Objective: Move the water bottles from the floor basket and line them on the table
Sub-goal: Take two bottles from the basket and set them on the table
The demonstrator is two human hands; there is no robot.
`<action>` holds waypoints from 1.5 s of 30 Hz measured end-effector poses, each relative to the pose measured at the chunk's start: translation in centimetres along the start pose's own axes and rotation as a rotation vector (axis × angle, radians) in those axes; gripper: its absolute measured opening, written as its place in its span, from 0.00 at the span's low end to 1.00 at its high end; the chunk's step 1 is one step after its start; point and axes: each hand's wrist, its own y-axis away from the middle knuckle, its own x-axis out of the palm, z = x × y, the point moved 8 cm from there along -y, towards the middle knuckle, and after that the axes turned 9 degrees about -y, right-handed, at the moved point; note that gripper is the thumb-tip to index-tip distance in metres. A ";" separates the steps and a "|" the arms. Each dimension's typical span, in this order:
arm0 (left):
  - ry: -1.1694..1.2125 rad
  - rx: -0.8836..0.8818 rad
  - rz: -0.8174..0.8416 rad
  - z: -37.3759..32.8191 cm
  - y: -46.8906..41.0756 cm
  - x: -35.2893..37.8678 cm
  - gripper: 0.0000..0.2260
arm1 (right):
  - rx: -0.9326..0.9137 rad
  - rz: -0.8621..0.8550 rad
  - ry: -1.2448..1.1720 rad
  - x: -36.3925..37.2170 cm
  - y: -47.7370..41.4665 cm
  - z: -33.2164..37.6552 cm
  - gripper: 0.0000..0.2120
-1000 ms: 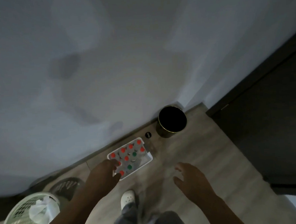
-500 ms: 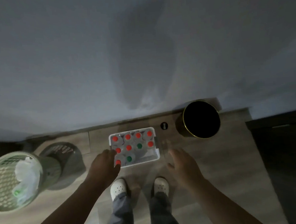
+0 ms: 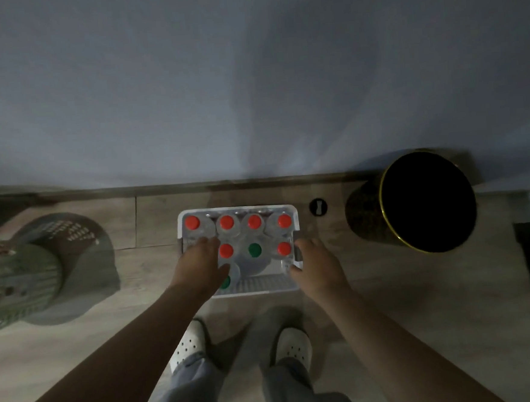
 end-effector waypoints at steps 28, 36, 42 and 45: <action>-0.061 0.061 -0.166 -2.1 4.9 -7.0 0.17 | 0.032 -0.148 -0.223 -5.8 5.5 1.9 0.17; 0.000 0.168 -0.407 -8.2 20.1 -24.2 0.17 | -0.169 -0.317 -0.298 -21.1 19.4 9.8 0.17; 0.079 0.327 -0.686 -12.8 31.9 -37.2 0.14 | -0.509 -0.477 -0.423 -34.2 29.9 17.3 0.16; 0.077 0.390 -0.840 -15.1 37.5 -43.2 0.17 | -0.690 -0.558 -0.396 -40.3 34.5 21.7 0.16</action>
